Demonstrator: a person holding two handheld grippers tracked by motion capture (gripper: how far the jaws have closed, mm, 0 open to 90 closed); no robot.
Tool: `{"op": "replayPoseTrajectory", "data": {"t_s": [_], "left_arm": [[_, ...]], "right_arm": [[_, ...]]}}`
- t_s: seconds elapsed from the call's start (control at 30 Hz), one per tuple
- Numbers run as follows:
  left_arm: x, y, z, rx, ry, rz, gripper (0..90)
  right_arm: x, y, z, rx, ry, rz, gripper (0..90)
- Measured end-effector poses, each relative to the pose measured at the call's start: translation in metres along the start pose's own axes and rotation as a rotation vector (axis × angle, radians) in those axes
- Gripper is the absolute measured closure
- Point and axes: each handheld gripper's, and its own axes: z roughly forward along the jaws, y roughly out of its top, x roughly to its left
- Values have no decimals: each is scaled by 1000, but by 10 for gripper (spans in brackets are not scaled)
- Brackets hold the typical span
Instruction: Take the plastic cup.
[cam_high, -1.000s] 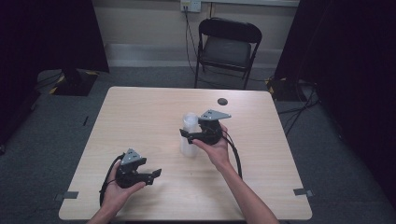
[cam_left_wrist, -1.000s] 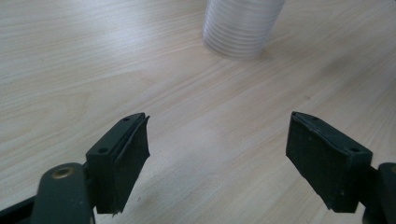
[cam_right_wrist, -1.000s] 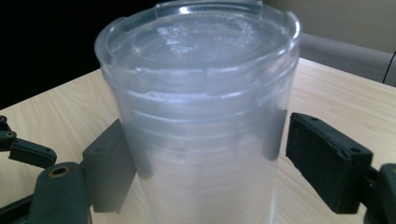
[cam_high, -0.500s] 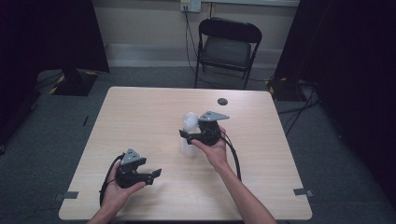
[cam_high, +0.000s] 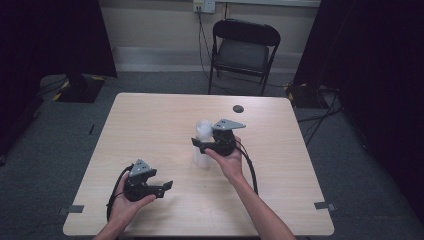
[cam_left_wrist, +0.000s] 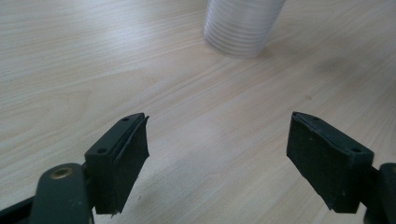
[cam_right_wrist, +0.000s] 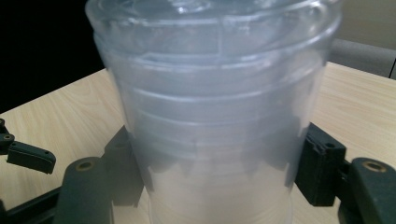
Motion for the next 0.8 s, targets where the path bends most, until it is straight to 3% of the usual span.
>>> {"op": "replayPoseTrajectory", "data": {"t_s": [0.8], "left_arm": [[1,0,2,12,9,1,215]], "right_arm": [[1,10,-6,-46,18,7,316]]}}
